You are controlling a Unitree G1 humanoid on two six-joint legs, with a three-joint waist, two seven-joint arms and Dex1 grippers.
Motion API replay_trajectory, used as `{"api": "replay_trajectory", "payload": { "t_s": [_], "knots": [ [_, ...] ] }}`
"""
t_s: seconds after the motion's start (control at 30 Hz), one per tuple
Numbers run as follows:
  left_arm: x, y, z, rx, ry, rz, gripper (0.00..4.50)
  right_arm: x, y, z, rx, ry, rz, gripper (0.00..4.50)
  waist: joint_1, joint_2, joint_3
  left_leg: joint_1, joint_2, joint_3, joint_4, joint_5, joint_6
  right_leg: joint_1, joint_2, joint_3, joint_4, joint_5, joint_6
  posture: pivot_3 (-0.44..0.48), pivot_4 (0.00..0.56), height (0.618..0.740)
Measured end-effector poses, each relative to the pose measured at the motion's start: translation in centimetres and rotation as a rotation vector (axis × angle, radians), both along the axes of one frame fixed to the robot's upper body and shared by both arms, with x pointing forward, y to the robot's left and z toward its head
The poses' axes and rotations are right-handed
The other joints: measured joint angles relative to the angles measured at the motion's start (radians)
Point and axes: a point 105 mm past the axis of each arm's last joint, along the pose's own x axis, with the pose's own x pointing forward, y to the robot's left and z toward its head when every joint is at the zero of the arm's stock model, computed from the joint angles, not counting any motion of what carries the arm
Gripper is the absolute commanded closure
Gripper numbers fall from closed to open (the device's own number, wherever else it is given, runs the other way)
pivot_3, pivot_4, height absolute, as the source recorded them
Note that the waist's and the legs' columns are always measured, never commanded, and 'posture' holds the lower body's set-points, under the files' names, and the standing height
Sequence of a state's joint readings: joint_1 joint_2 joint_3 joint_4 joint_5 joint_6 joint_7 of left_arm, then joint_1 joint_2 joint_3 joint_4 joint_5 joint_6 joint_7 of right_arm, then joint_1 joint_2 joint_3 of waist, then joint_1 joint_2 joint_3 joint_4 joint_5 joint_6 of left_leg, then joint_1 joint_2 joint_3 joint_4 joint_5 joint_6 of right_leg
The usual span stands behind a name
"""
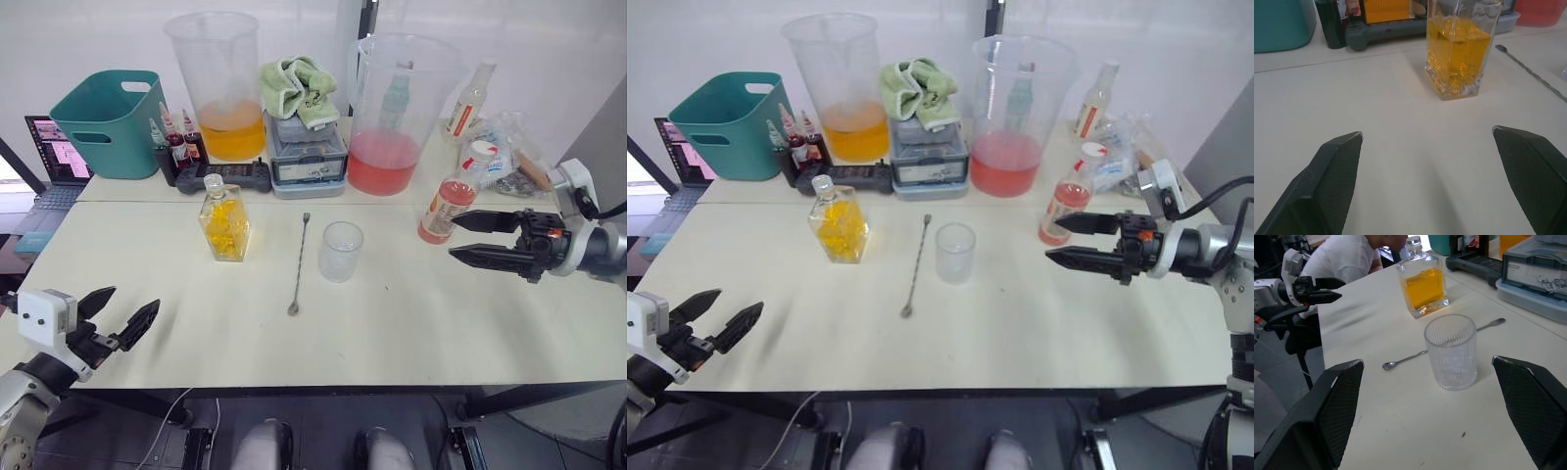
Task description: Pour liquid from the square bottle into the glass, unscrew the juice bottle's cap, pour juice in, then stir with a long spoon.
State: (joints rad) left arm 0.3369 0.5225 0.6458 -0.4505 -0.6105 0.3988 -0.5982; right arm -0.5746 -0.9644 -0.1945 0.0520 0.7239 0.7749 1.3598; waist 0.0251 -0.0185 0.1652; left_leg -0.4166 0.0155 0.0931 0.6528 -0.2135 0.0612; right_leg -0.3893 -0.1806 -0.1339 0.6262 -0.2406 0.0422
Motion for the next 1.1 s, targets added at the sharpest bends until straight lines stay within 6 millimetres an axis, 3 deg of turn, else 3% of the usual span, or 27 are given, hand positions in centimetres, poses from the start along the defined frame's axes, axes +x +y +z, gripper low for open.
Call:
{"api": "replay_trajectory", "payload": {
  "t_s": [0.13,0.27,0.6,1.1],
  "knots": [
    [-0.4,-0.9,-1.0,-0.059,-0.013,0.065,0.0,0.0,0.6,0.5,-0.014,-0.016,0.037,0.04,0.002,-0.001,0.0,0.0,0.0,0.0,0.001,-0.001,0.001,0.0,0.001,0.0,0.0,0.0,0.001,0.0,0.15,0.736],
    [0.0,-1.6,-0.6,-0.075,-0.058,0.11,0.0,-0.1,0.6,0.3,-0.017,-0.01,0.043,0.04,0.011,0.0,0.0,-0.003,0.0,0.0,0.005,-0.001,0.002,0.0,0.001,0.0,0.001,0.001,0.001,0.0,0.15,0.736],
    [4.3,-5.7,0.0,-0.148,-0.126,0.083,0.0,-0.3,0.8,0.4,-0.027,-0.035,0.027,0.04,0.019,-0.001,0.0,-0.006,0.0,-0.001,0.008,-0.001,0.004,-0.001,0.002,-0.001,0.001,0.002,0.002,0.0,0.15,0.736],
    [9.5,-9.0,0.4,-0.175,-0.13,0.071,0.0,-1.7,-0.3,0.6,-0.043,-0.06,-0.046,0.04,0.022,-0.001,0.0,-0.007,0.0,-0.001,0.008,0.002,0.01,-0.001,0.002,-0.001,0.0,0.003,0.002,0.0,0.15,0.736]
  ]
}}
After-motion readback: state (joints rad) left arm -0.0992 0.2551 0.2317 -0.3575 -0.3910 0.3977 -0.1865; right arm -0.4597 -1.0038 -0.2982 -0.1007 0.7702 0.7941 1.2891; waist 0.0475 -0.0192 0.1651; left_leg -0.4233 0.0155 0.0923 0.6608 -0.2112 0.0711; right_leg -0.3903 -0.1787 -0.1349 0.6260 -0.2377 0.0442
